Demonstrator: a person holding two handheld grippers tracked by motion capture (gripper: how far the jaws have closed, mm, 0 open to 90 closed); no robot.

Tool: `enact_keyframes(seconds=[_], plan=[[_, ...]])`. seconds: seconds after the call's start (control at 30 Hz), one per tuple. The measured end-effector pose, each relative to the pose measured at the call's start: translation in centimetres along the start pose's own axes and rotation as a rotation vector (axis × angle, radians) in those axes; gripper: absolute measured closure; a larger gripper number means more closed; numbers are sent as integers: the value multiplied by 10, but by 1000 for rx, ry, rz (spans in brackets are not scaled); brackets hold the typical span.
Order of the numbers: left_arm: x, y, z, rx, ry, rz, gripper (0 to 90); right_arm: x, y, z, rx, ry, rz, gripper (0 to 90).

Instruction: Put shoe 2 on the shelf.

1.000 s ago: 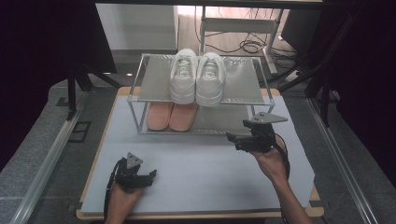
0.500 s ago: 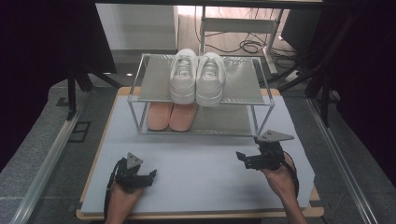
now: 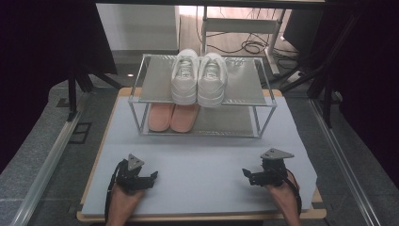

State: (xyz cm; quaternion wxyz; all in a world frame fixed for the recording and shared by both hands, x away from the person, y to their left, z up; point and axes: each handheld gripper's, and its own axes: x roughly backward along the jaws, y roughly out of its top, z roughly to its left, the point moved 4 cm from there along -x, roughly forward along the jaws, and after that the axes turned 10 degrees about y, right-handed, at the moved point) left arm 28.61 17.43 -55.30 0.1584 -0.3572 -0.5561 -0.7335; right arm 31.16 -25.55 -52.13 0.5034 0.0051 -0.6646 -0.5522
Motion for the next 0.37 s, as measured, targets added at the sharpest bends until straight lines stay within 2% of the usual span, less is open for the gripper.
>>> enact_keyframes(seconds=[0.13,0.23,0.37], plan=[[0,0,0,3,-2,2,163,-7,-14,-4,-4,-16,17,24],[0,0,0,3,-2,2,163,-15,-24,-5,-7,1,47,18],[0,0,0,10,-6,1,163,-16,-25,-5,-7,1,41,32]])
